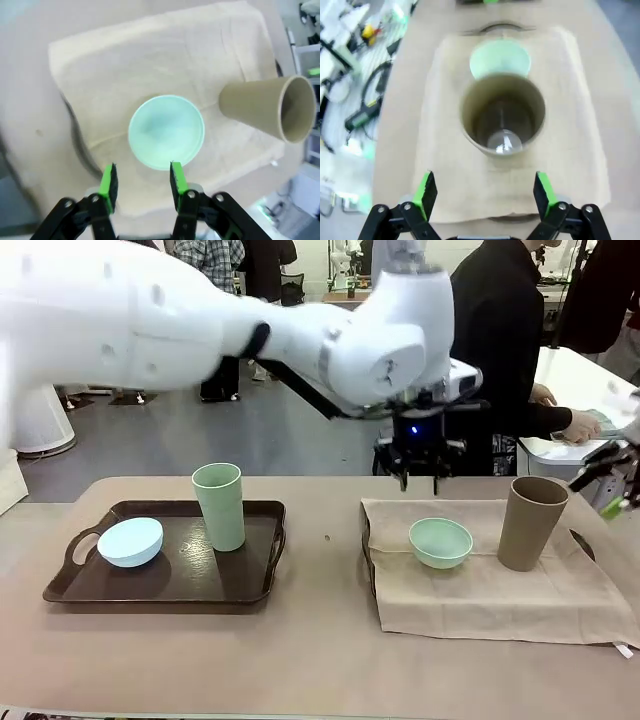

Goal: Set up a tray with a mat and arrange the tableware.
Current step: Place the Picnic Bowl and Reusable plastic cup back onto the Handle tray in front of the human's position.

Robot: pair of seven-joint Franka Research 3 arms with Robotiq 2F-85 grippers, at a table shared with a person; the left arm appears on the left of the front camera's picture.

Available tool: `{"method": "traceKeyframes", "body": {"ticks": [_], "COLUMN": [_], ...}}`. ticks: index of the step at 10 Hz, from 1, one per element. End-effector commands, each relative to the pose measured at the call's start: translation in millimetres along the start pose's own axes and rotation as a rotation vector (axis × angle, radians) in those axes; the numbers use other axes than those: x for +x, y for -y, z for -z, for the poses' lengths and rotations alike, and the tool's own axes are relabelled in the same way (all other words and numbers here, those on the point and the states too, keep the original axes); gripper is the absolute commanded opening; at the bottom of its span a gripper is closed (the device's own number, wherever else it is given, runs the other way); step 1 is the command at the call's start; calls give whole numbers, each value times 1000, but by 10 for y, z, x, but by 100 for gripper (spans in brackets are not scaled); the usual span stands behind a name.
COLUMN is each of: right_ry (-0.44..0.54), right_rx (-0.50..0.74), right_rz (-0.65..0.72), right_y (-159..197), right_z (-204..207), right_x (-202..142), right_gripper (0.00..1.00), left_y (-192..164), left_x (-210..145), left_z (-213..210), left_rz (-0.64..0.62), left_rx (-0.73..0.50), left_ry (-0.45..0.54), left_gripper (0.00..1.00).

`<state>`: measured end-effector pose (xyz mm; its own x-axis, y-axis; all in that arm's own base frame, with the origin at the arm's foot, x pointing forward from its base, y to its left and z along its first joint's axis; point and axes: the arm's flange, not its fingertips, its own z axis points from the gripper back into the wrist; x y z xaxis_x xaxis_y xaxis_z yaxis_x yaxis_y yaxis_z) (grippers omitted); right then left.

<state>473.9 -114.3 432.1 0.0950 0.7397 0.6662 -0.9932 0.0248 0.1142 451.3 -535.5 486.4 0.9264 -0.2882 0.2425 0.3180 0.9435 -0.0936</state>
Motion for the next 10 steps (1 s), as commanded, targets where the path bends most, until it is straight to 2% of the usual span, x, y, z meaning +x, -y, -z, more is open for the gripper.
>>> {"method": "traceKeyframes", "body": {"ticks": [1,2,3,4,6,7,8,10], "right_ry": [18,-20,-126,-204,-356,-392,-312,-312], "right_rx": [-109,-126,-83,-5,38,67,-92,-92], "right_rz": [190,296,474,633,809,824,713,713], "right_y": [-521,-657,-778,-881,-1070,-1136,-1060,-1060], "right_z": [-246,-350,-427,-485,-549,-550,-550,-550], "right_x": [524,699,829,964,1183,1306,1019,1019], "right_gripper": [100,100,100,100,100,100,100,100], "left_y": [-388,-499,-608,-703,-887,-1005,-745,-745], "left_x": [-409,-524,-665,-775,-1025,-1211,-852,-852], "left_z": [-541,-727,-900,-1008,-1242,-1432,-1213,-1213], "left_rz": [82,122,196,219,221,191,212,212], "left_rx": [60,91,151,187,273,347,223,223], "left_ry": [42,50,67,77,89,86,72,72], "left_gripper": [56,56,56,56,56,56,56,56]}}
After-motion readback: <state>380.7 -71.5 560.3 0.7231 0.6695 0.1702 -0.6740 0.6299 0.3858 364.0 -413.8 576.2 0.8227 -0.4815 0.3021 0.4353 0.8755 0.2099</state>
